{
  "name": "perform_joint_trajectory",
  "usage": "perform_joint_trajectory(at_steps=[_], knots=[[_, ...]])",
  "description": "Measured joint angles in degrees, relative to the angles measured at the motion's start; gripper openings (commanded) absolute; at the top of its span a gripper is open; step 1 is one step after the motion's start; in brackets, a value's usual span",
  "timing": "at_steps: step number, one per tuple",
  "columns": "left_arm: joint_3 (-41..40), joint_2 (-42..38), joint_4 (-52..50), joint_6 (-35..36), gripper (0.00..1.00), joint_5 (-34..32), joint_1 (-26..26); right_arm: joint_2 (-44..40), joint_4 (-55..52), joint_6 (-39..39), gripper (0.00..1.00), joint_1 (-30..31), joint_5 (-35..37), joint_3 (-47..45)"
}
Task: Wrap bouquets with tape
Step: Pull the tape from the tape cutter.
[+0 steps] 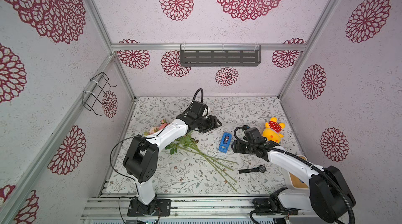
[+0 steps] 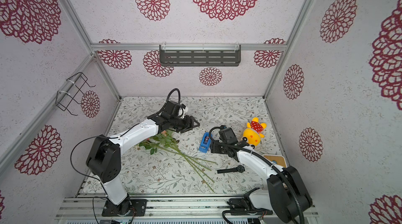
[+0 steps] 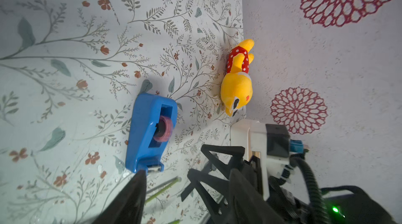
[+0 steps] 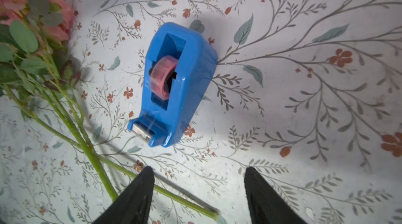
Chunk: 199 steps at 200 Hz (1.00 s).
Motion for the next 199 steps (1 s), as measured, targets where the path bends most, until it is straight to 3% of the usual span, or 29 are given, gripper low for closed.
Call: perform_joint_trajectory(at_steps=[23, 55, 85, 163, 199], knots=[[1.4, 3.1, 0.0, 0.2, 0.47, -0.3, -1.1, 2.8, 3.3, 1.7, 0.6, -0.9, -1.9, 0.0], [1.3, 4.4, 0.1, -0.3, 0.41, -0.8, -1.9, 6.3, 7.2, 4.2, 0.51, -1.9, -4.1, 0.0], [1.3, 6.3, 1.6, -0.8, 0.39, -0.8, -2.4, 9.6, 10.9, 6.8, 0.41, -2.1, -6.2, 0.0], [-3.8, 9.0, 5.9, -3.3, 0.33, 0.3, -4.0, 12.7, 15.7, 10.9, 0.29, -2.4, -8.2, -1.2], [-3.8, 9.4, 7.5, -3.3, 0.32, 0.6, -4.7, 13.5, 17.1, 11.5, 0.28, -2.4, -9.5, -1.2]])
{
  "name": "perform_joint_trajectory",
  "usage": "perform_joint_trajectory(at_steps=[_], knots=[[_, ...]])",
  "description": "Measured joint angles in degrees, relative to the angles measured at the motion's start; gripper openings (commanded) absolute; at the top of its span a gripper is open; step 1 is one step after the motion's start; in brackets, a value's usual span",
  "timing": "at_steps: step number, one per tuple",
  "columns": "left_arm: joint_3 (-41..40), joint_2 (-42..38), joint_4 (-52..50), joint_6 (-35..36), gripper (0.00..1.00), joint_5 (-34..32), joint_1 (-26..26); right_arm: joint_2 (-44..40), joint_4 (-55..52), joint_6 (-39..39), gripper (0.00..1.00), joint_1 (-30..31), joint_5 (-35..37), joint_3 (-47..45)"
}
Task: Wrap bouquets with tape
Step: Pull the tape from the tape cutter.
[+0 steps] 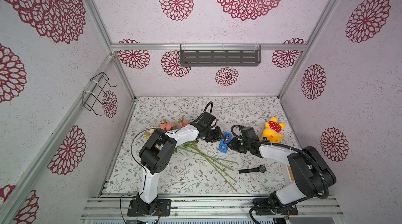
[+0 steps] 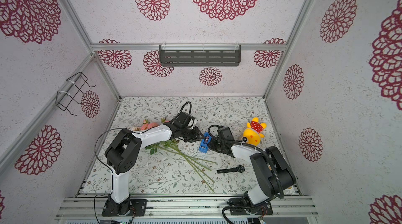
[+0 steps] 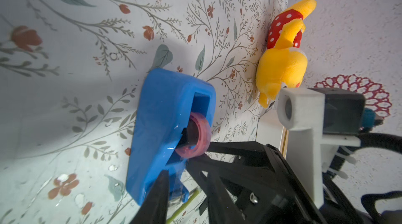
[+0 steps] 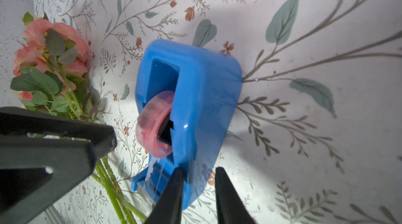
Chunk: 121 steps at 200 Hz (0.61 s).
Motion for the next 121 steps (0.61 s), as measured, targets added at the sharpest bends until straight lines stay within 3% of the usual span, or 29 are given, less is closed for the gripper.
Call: perform_joint_trajectory(at_steps=[97, 121], knots=[[-0.3, 2.5, 0.9, 0.6, 0.29, 1.0, -0.2, 0.1, 2.8, 1.4, 0.22, 0.0, -2.3, -1.8], [-1.3, 2.1, 1.8, 0.6, 0.25, 1.0, -0.2, 0.1, 3.0, 1.5, 0.22, 0.0, -2.7, -2.1]])
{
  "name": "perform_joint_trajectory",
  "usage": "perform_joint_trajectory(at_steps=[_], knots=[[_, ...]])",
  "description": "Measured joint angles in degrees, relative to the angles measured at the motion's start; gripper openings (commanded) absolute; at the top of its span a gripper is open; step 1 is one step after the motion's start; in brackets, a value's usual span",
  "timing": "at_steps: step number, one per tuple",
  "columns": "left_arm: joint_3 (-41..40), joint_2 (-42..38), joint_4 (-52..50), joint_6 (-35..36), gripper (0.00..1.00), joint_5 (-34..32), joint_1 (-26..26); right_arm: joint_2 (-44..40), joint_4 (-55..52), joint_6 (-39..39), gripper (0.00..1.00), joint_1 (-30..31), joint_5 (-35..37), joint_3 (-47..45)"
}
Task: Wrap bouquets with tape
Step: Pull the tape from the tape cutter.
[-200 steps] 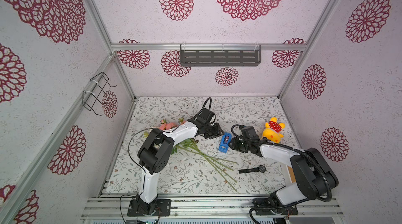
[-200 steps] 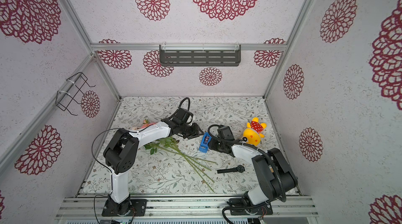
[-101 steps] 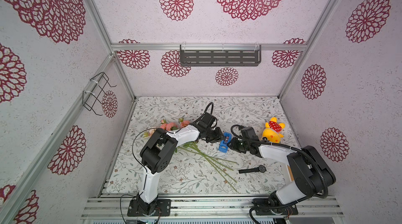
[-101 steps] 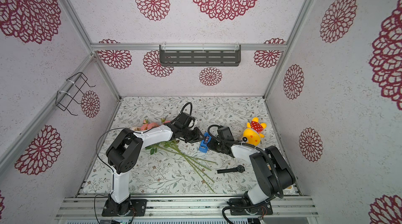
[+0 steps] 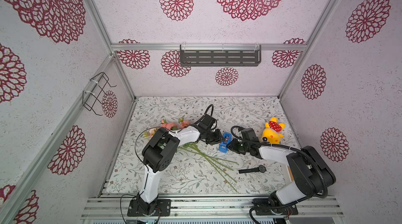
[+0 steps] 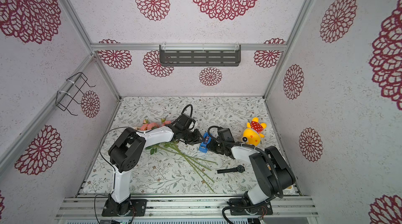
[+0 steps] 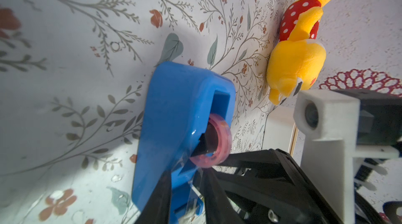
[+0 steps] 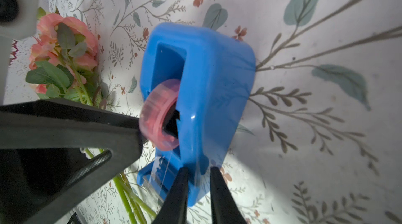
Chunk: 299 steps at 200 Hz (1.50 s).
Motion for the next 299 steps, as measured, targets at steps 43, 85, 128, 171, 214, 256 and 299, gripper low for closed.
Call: perform_joint_trajectory(at_steps=[43, 85, 128, 171, 214, 256, 299], knots=[[-1.0, -0.4, 0.8, 0.1, 0.25, 0.2, -0.2, -0.1, 0.2, 0.0, 0.22, 0.0, 0.0, -0.3], [-1.4, -0.4, 1.7, 0.5, 0.24, 0.2, -1.7, -0.8, 0.3, 0.1, 0.22, 0.0, -0.2, -1.3], [-1.4, -0.4, 1.8, 0.7, 0.23, 0.2, -1.7, -0.8, 0.3, 0.5, 0.22, 0.0, -0.3, -1.4], [-1.4, -0.4, 2.3, 0.7, 0.22, 0.9, -1.8, -0.8, 0.3, 0.5, 0.22, 0.0, -0.3, -1.4], [-2.2, -0.3, 3.7, 0.5, 0.17, 2.1, -2.3, -0.8, 1.4, 1.8, 0.22, 0.0, -0.7, -2.0], [-2.3, -0.3, 3.2, 0.5, 0.08, 1.9, -2.3, -0.8, 2.2, 2.9, 0.22, -0.1, -1.0, -2.4], [-2.3, -0.3, 3.0, 0.4, 0.0, 1.5, -2.3, -0.8, 1.7, 2.9, 0.22, 0.6, -0.5, -2.1]])
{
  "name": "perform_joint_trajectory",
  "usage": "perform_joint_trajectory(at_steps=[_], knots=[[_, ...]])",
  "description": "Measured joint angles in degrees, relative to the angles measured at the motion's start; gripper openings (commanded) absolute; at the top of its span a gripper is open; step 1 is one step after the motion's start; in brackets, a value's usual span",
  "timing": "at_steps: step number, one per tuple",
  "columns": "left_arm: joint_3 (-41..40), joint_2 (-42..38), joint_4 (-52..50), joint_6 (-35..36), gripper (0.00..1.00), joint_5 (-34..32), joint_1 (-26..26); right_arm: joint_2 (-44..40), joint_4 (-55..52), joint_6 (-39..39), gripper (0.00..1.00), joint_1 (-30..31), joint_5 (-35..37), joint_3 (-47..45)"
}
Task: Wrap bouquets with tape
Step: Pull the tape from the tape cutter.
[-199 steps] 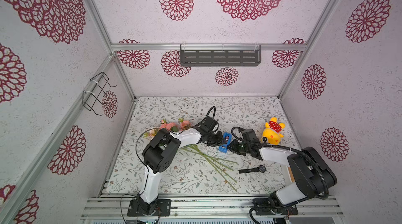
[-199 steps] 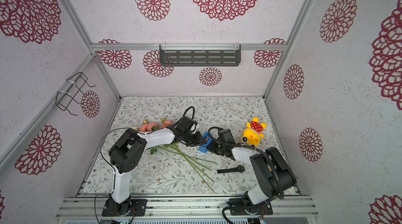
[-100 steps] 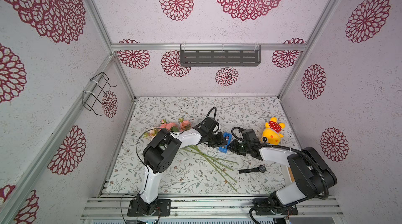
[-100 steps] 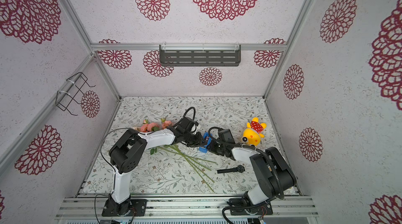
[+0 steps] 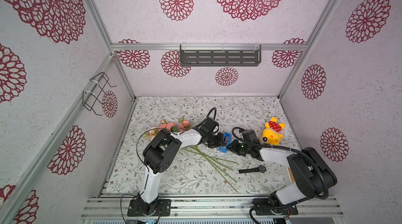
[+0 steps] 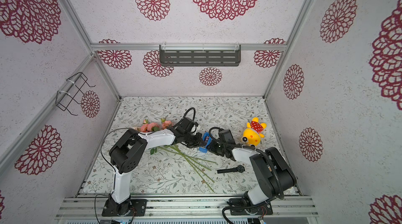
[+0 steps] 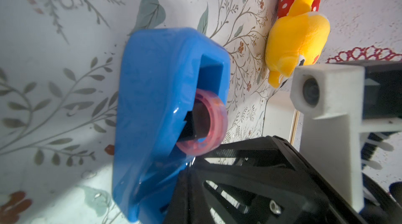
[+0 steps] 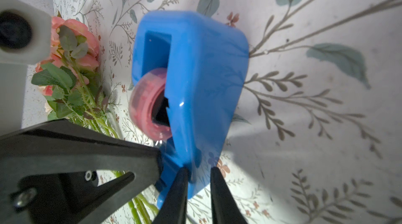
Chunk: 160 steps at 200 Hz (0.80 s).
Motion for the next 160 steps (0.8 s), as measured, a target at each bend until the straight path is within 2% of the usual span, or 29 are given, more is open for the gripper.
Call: perform_joint_trajectory(at_steps=[57, 114, 160], knots=[[-3.6, -3.5, 1.9, -1.6, 0.0, 0.4, 1.5, 2.4, -2.4, 0.3, 0.21, 2.7, 2.6, 4.0], [-6.3, -9.9, 3.8, -2.4, 0.0, 2.2, 4.3, 5.9, 0.7, 3.7, 0.2, 5.7, 2.5, 6.0], [-10.8, -11.8, 3.4, -2.7, 0.0, 3.4, 6.6, 9.9, 0.3, 3.7, 0.2, 7.3, 1.9, 10.4]])
